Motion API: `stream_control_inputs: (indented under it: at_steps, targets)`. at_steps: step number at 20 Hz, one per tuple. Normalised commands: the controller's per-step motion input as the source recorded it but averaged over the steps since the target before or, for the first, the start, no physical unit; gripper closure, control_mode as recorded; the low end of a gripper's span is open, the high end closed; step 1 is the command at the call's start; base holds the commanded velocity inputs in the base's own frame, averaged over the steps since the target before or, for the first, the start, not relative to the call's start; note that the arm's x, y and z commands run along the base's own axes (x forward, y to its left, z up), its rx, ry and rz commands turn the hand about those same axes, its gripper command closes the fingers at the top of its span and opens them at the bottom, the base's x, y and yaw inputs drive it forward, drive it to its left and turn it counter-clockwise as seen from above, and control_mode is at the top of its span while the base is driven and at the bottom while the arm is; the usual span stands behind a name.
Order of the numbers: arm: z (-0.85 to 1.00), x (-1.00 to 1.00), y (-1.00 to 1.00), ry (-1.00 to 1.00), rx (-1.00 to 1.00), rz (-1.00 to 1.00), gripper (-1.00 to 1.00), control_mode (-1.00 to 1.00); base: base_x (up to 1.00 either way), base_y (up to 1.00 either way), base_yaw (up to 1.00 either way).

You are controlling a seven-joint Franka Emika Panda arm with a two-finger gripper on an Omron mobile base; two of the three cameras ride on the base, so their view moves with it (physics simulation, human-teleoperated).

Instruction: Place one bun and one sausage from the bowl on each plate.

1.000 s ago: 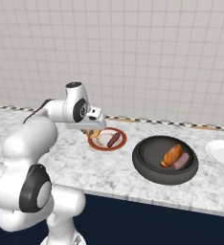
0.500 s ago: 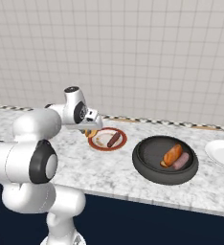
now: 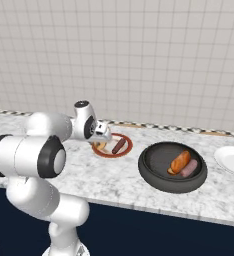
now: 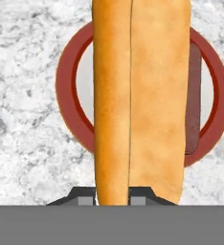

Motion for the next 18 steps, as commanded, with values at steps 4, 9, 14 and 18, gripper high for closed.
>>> stream_control_inputs:
  at_steps: [4, 9, 14, 18]
  targets:
    - [-0.09, 0.34, -0.24, 0.0, 0.03, -0.03, 1.0, -1.0, 0.0, 0.0, 0.0]
    - [-0.03, 0.23, 0.0, 0.0, 0.0, -0.02, 1.0, -1.0, 0.0, 0.0, 0.0]
    - [-0.21, 0.25, 0.0, 0.0, 0.0, 0.0, 1.0, -1.0, 0.0, 0.0, 0.0]
    - [-0.3, 0.09, 0.0, -0.01, 0.0, 0.0, 1.0, -1.0, 0.0, 0.0, 0.0]
